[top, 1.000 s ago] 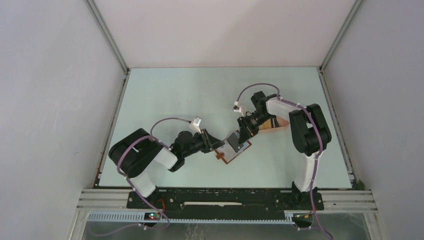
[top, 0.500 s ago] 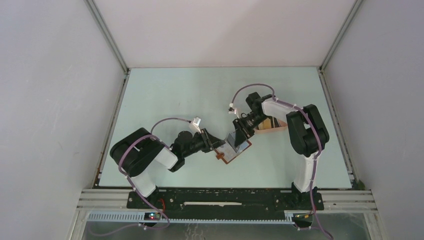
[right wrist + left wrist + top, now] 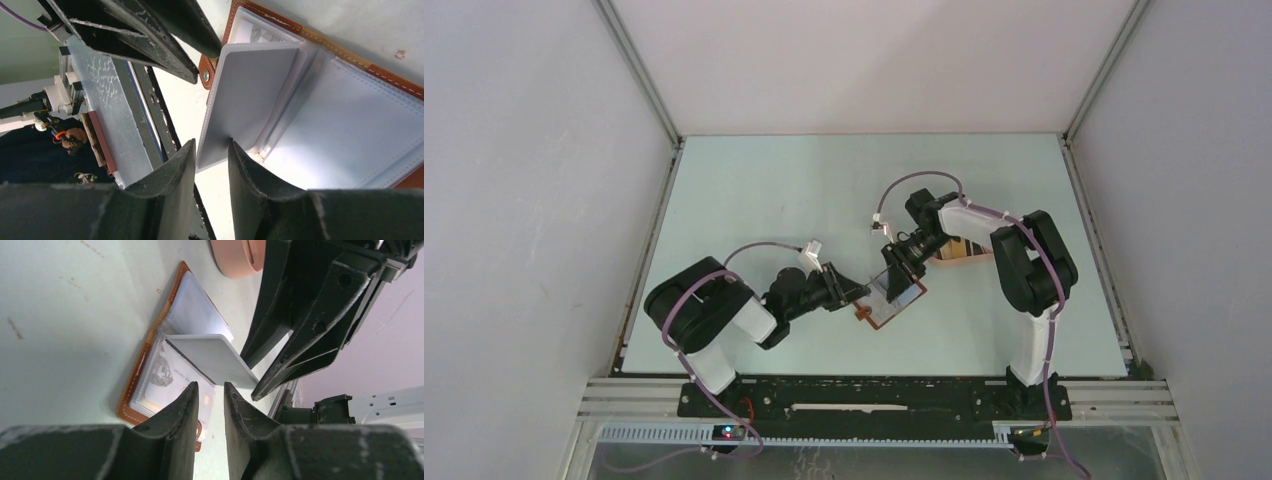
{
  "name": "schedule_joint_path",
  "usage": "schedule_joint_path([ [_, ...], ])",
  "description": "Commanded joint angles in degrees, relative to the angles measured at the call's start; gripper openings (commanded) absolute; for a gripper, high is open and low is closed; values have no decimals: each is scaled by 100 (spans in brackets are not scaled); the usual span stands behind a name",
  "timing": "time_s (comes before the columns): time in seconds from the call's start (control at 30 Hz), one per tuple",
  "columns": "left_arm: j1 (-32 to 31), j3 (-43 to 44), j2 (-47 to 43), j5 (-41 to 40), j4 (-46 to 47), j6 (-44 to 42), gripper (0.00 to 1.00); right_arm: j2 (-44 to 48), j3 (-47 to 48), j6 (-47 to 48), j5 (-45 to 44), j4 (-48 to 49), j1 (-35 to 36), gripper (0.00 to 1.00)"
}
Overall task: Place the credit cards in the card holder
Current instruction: Turn over the card holder at the center of the board.
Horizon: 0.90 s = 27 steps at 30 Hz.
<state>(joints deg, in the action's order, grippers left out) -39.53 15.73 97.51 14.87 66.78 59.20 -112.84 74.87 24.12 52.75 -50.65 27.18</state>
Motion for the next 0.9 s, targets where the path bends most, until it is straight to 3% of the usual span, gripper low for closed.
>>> schedule_joint_path([
  [0.0, -13, -234, -131, -211, 319, 33, 30, -47, 225, 93, 87, -138, 131, 38],
  [0.27, 7, -419, -332, -286, 276, 3, 30, -157, 263, 154, 43, -196, 314, 39],
  [0.5, 39, -561, -447, -332, 276, -5, 30, -68, 267, 281, -130, -224, 566, 53],
  [0.87, 57, -640, -731, -250, 238, -138, 30, -94, 295, 314, -67, -257, 557, 50],
])
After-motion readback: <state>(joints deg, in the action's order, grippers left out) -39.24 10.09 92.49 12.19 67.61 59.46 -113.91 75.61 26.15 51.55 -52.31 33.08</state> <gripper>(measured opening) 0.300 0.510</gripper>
